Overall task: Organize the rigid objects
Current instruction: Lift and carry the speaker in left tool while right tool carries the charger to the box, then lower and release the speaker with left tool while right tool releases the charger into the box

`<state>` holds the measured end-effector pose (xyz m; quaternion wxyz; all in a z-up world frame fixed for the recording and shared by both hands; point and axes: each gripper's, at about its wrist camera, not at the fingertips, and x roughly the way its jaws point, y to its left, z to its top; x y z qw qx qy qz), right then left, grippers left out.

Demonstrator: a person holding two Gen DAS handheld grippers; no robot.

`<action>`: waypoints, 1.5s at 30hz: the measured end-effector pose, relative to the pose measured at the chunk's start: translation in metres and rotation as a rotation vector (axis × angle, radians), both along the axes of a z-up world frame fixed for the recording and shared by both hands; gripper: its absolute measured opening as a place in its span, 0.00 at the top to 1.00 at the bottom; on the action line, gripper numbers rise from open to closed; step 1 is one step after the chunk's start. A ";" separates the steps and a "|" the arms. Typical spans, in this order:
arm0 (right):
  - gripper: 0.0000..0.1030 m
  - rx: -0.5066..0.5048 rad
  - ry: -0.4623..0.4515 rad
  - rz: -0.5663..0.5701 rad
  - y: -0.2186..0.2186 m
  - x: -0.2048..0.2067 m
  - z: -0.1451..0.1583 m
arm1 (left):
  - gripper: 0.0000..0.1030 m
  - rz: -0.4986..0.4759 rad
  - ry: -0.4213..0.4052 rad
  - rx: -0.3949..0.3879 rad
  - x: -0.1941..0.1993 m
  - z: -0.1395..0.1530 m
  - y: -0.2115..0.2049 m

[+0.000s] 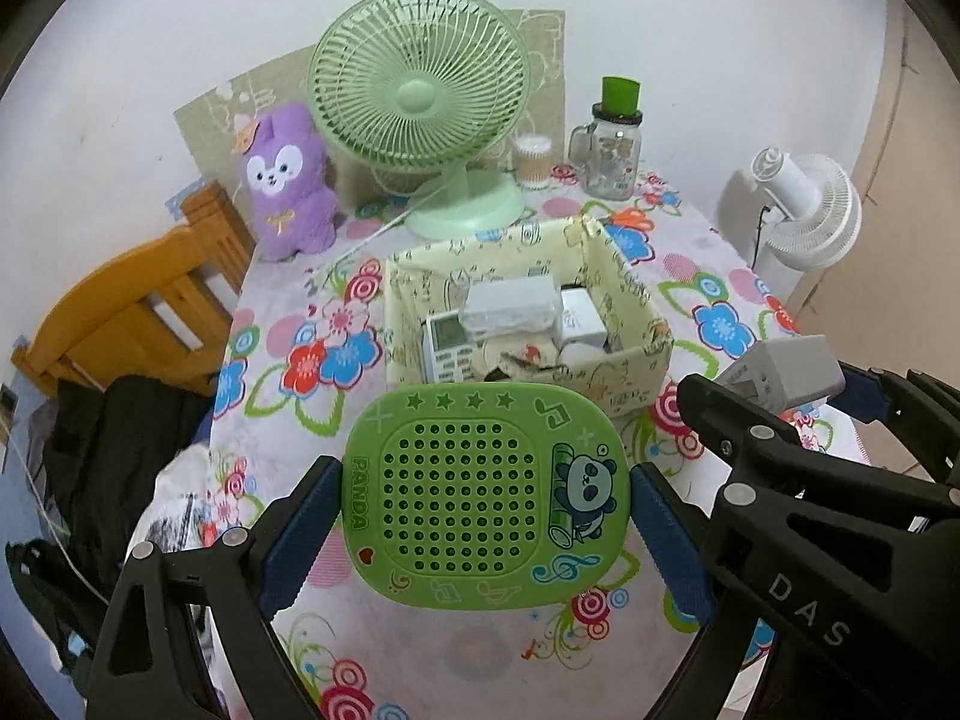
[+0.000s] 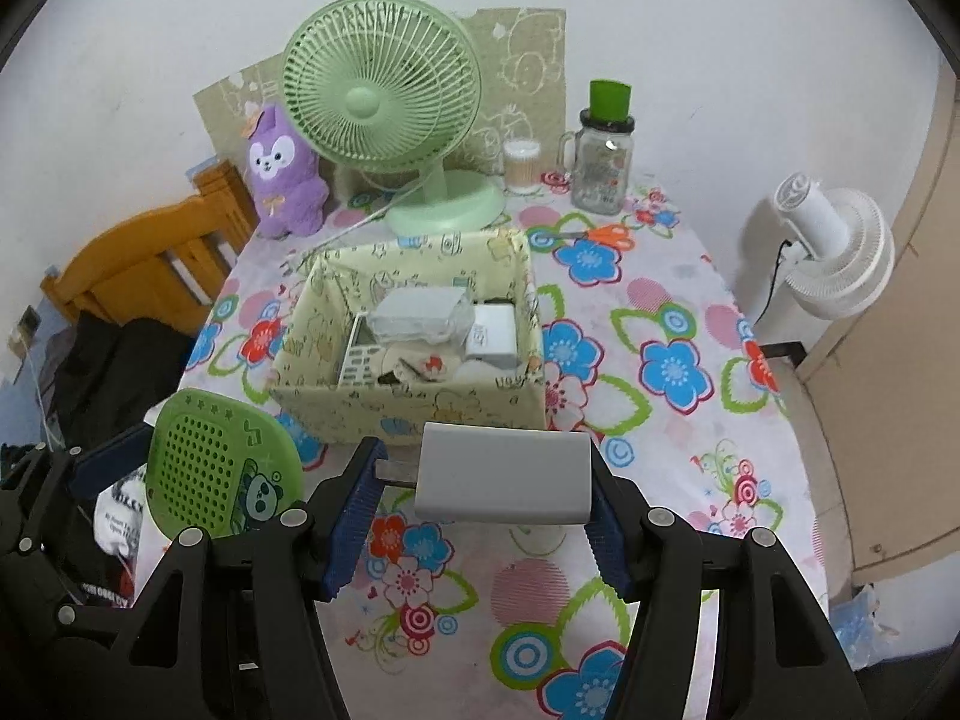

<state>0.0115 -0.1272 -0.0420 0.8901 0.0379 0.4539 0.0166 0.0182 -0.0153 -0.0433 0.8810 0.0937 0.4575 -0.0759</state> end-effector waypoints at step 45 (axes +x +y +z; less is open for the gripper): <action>0.37 -0.063 0.031 0.063 0.008 0.131 -0.005 | 0.08 0.019 0.061 -0.091 0.127 -0.022 0.004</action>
